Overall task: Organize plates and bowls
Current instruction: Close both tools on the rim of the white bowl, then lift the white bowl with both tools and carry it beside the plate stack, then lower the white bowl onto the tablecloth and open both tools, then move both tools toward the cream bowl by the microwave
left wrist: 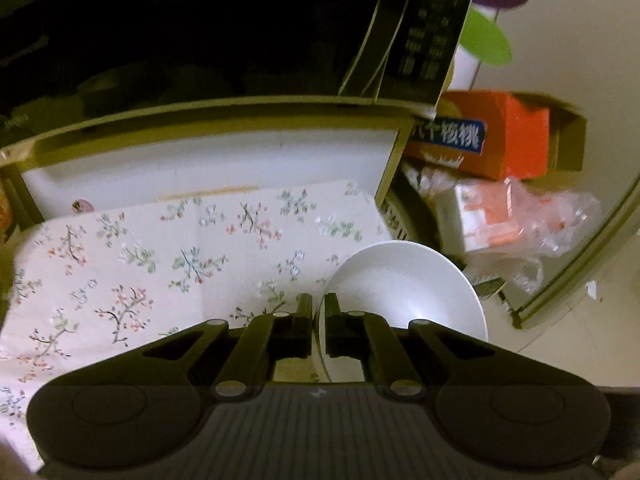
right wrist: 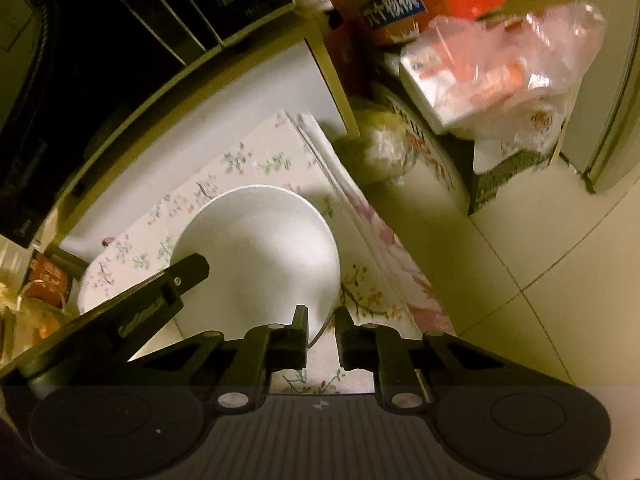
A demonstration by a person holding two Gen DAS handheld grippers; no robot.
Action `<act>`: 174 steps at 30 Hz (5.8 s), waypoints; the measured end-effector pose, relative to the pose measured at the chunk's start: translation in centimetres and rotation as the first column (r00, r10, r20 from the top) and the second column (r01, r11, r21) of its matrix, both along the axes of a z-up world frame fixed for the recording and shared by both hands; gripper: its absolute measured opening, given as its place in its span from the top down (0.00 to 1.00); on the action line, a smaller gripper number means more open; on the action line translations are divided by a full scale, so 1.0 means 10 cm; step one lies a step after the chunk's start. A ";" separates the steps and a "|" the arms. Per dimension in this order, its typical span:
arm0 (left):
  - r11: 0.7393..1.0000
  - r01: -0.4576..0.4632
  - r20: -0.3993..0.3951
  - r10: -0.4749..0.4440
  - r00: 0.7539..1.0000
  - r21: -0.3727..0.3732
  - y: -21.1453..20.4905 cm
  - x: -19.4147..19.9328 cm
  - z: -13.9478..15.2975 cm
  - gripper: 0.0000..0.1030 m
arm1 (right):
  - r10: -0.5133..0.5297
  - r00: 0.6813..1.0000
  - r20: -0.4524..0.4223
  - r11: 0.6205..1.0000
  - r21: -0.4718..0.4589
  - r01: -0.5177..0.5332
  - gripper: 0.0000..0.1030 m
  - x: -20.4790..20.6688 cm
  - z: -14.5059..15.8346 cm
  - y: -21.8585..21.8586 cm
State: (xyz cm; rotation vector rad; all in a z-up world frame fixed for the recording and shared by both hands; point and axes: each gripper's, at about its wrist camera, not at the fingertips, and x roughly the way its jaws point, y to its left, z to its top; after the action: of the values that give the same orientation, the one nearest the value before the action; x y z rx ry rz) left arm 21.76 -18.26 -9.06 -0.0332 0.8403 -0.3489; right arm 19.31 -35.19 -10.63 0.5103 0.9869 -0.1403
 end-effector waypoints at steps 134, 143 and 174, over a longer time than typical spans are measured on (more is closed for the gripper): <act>0.977 -0.209 -0.188 0.197 0.962 -0.047 1.16 -1.82 0.06 0.46 | 0.347 0.936 -0.050 0.925 -0.145 -0.351 0.52 -1.58 0.29 0.71; 0.971 -0.235 -0.188 0.221 0.957 -0.053 1.22 -1.63 0.09 0.26 | 0.300 0.953 -0.025 0.940 -0.161 -0.300 0.34 -1.48 0.35 0.69; 0.945 -0.290 -0.180 0.262 0.948 -0.152 1.42 -0.65 -0.02 0.22 | 0.209 0.977 0.041 0.962 -0.188 -0.198 0.29 -0.47 0.32 0.90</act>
State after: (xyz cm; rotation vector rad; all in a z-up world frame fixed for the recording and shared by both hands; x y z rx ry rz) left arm 15.25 -4.08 -9.26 -0.3459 0.9450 -0.1548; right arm 14.65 -26.14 -7.46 0.2412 0.9508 -0.0301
